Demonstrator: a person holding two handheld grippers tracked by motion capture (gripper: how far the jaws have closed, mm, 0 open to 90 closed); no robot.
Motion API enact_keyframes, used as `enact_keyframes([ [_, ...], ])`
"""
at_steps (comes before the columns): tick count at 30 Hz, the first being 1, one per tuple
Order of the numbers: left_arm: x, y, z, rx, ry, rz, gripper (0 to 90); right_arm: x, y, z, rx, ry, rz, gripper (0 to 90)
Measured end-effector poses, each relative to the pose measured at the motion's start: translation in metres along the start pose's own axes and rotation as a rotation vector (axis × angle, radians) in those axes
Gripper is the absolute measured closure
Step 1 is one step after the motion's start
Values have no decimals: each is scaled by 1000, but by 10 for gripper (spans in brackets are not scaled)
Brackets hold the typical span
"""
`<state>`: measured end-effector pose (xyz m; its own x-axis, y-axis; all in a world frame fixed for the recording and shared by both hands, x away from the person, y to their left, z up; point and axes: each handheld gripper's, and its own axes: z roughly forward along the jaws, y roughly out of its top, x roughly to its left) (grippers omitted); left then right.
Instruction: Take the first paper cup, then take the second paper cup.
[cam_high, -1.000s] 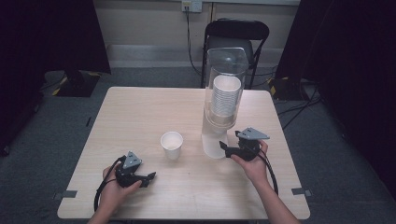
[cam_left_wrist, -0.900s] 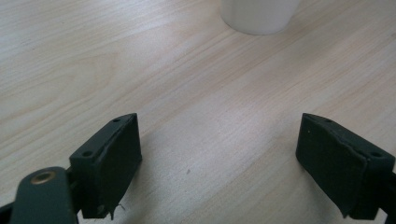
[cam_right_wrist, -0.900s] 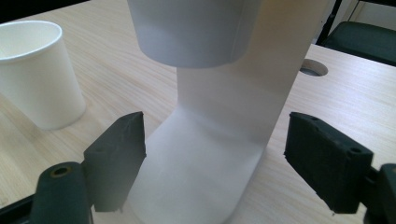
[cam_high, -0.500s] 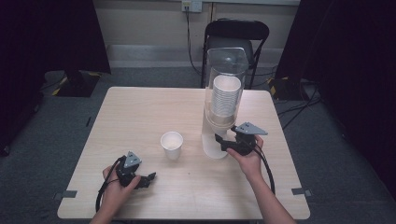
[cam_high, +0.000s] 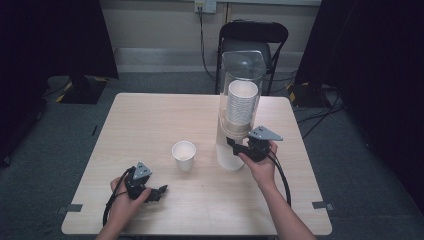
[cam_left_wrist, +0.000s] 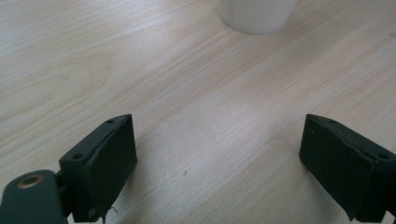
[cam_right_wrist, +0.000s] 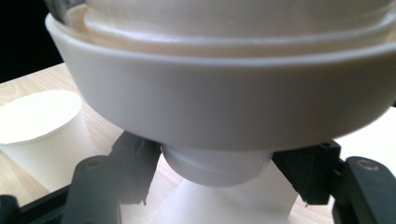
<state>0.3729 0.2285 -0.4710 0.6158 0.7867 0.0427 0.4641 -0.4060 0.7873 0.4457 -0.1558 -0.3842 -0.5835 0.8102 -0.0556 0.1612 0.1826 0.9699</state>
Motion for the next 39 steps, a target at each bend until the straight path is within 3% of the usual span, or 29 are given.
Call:
enact_keyframes([
  [4, 0, 0, 0, 0, 0, 1, 104, 0, -1, 1, -6, -2, 6, 349],
  [10, 0, 0, 0, -3, -1, -1, 104, -2, -2, 1, 1, 5, -36, 362],
  [14, 0, 0, 0, 1, 0, 0, 104, -1, -7, 1, -32, 6, -25, 364],
  [29, 0, 0, 0, 1, -1, 2, 103, -1, -10, 5, -32, 2, -17, 369],
  [32, 0, 0, 0, 4, -2, 8, 103, -2, -12, 7, 3, 10, -29, 374],
  [33, 0, 0, 0, 5, -1, 8, 103, -3, -22, 14, 109, 2, -54, 375],
  [34, 0, 0, 0, 2, -3, 7, 103, -5, -37, 17, 143, -5, -49, 375],
  [36, 0, 0, -1, 5, -1, 17, 103, -8, -62, 16, 145, -6, -21, 373],
  [37, 1, 0, -1, 7, -3, 29, 103, -8, -62, 16, 145, -6, -21, 373],
  [38, -1, 0, 0, 1, -8, 6, 100, -8, -60, 17, 140, 19, 4, 373],
  [39, 0, 0, -1, 8, -3, 14, 100, -3, -51, 16, 152, 30, -45, 372],
])
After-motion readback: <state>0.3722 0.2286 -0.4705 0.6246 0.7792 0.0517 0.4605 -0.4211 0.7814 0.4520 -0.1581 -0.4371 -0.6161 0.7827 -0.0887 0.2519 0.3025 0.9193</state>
